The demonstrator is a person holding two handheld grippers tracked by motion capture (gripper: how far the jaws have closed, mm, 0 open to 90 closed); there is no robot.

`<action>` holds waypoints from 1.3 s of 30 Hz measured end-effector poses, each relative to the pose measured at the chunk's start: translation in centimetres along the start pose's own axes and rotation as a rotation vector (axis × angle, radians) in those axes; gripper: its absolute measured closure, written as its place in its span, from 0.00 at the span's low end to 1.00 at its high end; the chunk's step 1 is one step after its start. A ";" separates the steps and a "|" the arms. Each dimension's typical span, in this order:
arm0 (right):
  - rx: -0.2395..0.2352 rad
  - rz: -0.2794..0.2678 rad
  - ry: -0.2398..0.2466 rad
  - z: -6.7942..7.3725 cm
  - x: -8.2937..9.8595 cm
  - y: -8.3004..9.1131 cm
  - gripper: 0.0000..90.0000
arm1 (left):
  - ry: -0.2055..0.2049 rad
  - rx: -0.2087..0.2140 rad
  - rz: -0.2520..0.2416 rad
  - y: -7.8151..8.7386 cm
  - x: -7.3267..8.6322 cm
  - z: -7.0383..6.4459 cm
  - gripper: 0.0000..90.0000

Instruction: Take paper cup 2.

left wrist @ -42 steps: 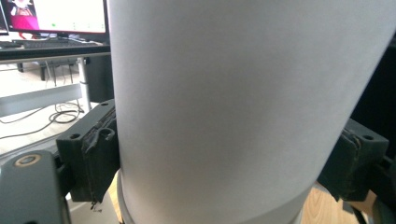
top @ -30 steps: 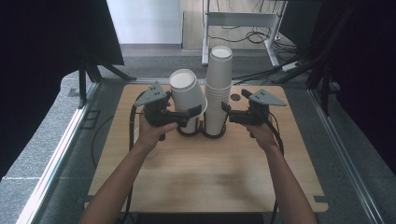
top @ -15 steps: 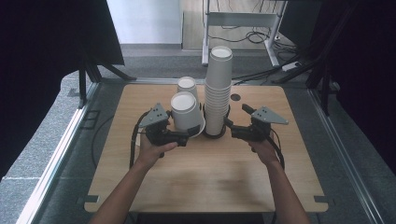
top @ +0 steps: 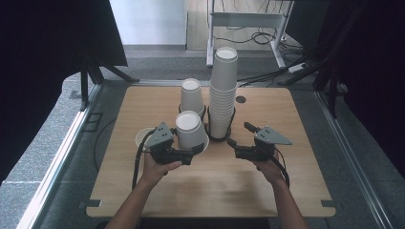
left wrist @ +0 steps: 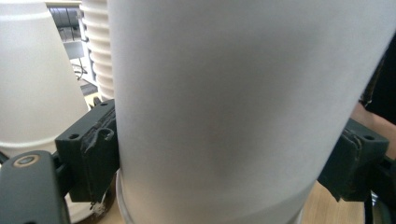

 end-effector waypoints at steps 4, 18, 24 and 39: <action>-0.011 0.001 -0.005 0.3 0.6 0.4 0.15 | -0.005 -0.005 0.020 0.0 0.9 -0.1 0.14; -0.057 0.022 -0.005 1.5 2.4 1.2 0.16 | -0.002 -0.012 0.073 -0.5 3.0 -0.4 0.14; -0.068 0.040 0.006 2.0 2.9 1.3 0.16 | -0.003 -0.009 0.087 -1.0 3.6 -0.7 0.14; -0.091 0.023 0.005 2.9 2.4 1.9 0.16 | -0.058 -0.061 0.166 -2.3 5.0 -1.2 0.14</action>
Point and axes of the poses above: each handheld gripper's, and its own axes: y roughly backward along the jaws, x roughly out of its underside, z roughly to its left, the point moved 4 cm from there along -y, roughly forward along the jaws, and after that the axes turned 1 degree about -y, right-handed, at the moved point
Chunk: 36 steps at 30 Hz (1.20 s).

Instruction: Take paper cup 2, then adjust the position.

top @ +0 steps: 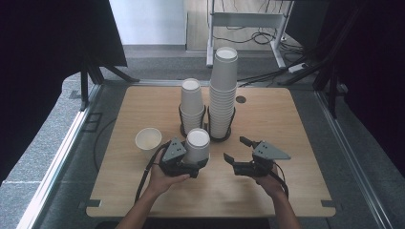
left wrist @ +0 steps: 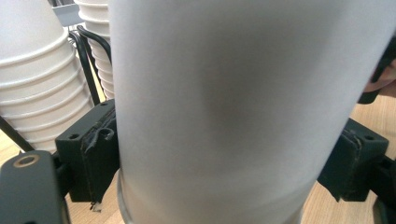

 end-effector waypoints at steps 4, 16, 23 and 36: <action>0.002 -0.013 0.007 0.1 -0.2 0.3 0.16 | 0.001 0.003 0.011 -0.3 0.1 -0.2 0.14; -0.015 -0.041 -0.003 0.3 -1.0 1.2 0.16 | -0.024 -0.017 0.048 -0.9 0.2 -0.5 0.14; -0.031 -0.051 -0.010 0.5 -1.3 1.7 0.16 | -0.030 -0.029 0.062 -1.2 0.4 -0.5 0.14; -0.082 -0.047 -0.030 1.5 -1.2 1.4 0.15 | -0.050 -0.045 0.111 -2.3 0.9 -0.6 0.14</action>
Point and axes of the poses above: each handheld gripper's, and its own axes: y roughly backward along the jaws, x roughly out of its underside, z roughly to its left, the point moved 4 cm from there along -y, roughly forward along the jaws, and after that the axes turned 1 degree about -y, right-handed, at the moved point
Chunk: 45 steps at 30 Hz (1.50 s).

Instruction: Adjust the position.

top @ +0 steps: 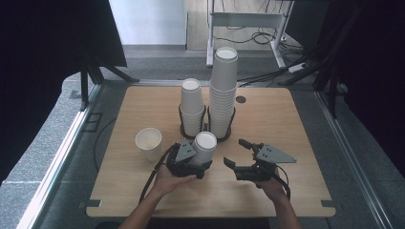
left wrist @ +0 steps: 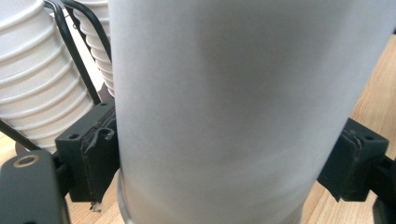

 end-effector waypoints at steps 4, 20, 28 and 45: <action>-0.018 0.001 -0.005 0.4 0.1 -0.4 0.15 | -0.017 -0.007 0.018 -0.4 0.2 -0.3 0.14; -0.062 0.044 -0.035 1.4 1.2 -2.4 0.13 | -0.121 -0.043 0.093 -1.9 0.9 -1.8 0.14; -0.062 0.063 -0.062 1.6 1.9 -3.5 0.12 | -0.157 -0.034 0.112 -2.4 1.1 -2.8 0.14; -0.080 0.083 -0.071 2.1 2.7 -4.5 0.23 | -0.161 -0.015 0.134 -3.0 1.4 -3.3 0.13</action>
Point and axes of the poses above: each handheld gripper's, and its own axes: y roughly backward along the jaws, x roughly out of its underside, z roughly to its left, the point moved 4 cm from there along -y, roughly forward along the jaws, and after that the axes turned 1 degree about -y, right-handed, at the moved point
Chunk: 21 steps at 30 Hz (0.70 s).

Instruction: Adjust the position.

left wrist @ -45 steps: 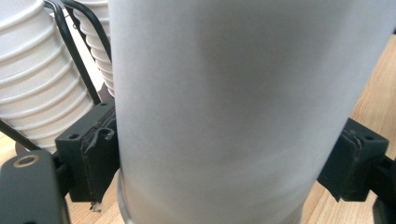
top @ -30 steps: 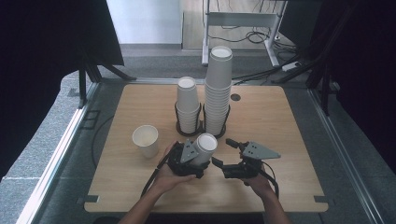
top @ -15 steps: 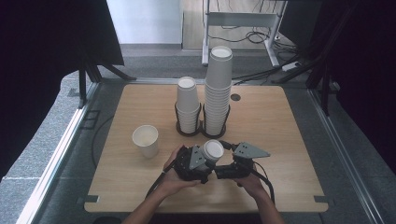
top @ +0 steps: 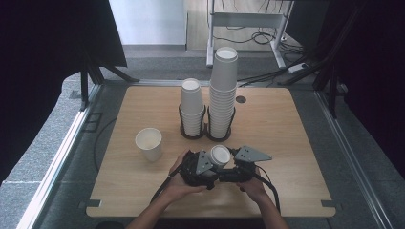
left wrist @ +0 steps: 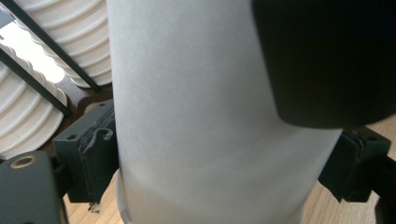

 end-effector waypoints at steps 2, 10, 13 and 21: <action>-0.002 -0.001 0.002 0.0 0.0 0.0 0.24 | 0.005 -0.003 0.002 -0.1 0.0 0.0 0.12; 0.005 -0.062 -0.076 -1.0 -0.2 0.6 0.25 | 0.066 0.032 -0.033 0.3 -0.1 0.6 0.02; 0.003 -0.086 -0.112 -1.5 -0.3 1.0 0.25 | 0.083 0.053 -0.053 0.5 -0.1 0.8 0.01; 0.007 -0.136 -0.156 -2.2 -0.6 1.8 0.25 | 0.102 0.065 -0.096 1.1 -0.2 1.1 0.01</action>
Point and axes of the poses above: each handheld gripper's, and its own axes: y roughly backward along the jaws, x roughly out of its underside, z roughly to its left, the point moved 4 cm from there along -y, roughly forward along the jaws, and after that the axes turned 1 degree about -y, right-handed, at the moved point
